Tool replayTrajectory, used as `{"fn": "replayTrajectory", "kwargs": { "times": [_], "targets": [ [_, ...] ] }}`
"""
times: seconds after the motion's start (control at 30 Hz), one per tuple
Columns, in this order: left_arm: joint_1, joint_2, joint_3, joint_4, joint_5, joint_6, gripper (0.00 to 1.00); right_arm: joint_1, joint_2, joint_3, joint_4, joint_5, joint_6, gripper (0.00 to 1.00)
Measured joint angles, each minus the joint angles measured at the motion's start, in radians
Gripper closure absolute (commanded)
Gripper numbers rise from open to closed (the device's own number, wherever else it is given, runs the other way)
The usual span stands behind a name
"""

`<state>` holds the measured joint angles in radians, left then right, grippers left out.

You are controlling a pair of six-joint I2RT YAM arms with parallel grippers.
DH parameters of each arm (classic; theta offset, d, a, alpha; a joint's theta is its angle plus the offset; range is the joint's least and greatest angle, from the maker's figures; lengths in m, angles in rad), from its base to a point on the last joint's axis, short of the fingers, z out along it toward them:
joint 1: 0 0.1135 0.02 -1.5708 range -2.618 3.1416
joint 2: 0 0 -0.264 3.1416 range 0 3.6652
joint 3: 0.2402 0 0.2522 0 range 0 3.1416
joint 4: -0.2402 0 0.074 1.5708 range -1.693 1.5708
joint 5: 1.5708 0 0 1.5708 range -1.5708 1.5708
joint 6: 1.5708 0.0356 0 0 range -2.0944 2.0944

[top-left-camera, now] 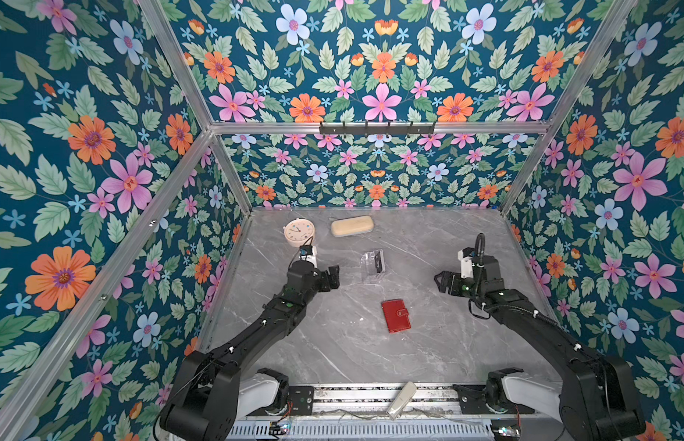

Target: Put the credit cards into the card holder

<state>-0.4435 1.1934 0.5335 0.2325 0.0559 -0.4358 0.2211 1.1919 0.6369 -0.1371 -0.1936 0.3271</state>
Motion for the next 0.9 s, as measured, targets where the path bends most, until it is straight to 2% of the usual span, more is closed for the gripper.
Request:
{"fn": "replayTrajectory", "kwargs": {
  "times": [0.1,0.23,0.33,0.53,0.9],
  "targets": [
    [-0.089,0.041,-0.015,-0.009,0.058,-0.072,0.19,0.071,0.041,0.002,-0.031,-0.008,0.013,0.30],
    [-0.196,0.144,-0.009,0.026,0.116,-0.151,0.27,0.173,0.119,0.005,-0.041,-0.012,0.029,0.53],
    [-0.261,0.230,0.006,0.062,0.142,-0.201,0.31,0.220,0.174,0.009,-0.046,-0.014,0.045,0.60],
    [-0.357,0.367,0.084,0.117,0.180,-0.254,0.37,0.296,0.238,0.011,-0.035,-0.023,0.079,0.70],
    [-0.409,0.484,0.111,0.167,0.207,-0.324,0.45,0.348,0.304,0.006,0.035,-0.045,0.125,0.72]
  ]
}}
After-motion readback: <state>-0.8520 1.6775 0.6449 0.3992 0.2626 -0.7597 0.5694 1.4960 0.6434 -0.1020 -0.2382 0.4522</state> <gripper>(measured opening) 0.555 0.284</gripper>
